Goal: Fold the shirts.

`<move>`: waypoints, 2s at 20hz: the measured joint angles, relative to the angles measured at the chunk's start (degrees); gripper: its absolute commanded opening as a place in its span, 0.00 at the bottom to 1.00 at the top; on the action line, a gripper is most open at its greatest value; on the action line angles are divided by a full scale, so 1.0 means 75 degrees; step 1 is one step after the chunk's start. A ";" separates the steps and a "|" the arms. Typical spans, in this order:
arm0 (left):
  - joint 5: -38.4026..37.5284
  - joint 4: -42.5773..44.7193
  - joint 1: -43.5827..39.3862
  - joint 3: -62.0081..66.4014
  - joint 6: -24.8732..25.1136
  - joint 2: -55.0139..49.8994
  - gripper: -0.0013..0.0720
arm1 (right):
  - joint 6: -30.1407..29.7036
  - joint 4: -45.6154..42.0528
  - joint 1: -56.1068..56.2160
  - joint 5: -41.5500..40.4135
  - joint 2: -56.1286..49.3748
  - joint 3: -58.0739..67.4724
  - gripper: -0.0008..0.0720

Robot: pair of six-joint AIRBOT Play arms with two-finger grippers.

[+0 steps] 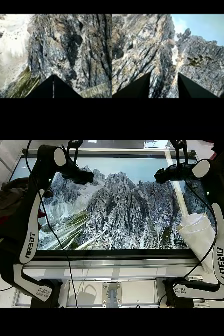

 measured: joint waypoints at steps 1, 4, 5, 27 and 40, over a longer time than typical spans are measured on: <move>0.0006 0.0006 0.0003 0.0000 0.0003 0.0000 0.05 | -0.0003 -0.0003 0.0000 -0.0012 0.0000 0.0000 0.55; -0.0012 0.0495 0.0000 0.0000 0.0236 0.0000 0.88 | -0.0003 -0.0012 0.0000 -0.0012 0.0000 0.0000 0.55; -0.0055 0.0973 0.0003 0.0000 0.0297 0.0000 0.99 | -0.0003 -0.0012 0.0000 -0.0012 0.0000 0.0000 0.55; -0.2355 0.3299 0.6781 -0.0006 -0.1632 -0.1743 0.99 | 0.0035 0.1271 0.0000 -0.0274 0.0000 0.0000 0.55; -0.2465 0.1035 0.7117 0.0052 -0.0554 -0.2614 0.03 | 0.0061 0.2640 0.0006 -0.0420 0.0000 0.0000 0.54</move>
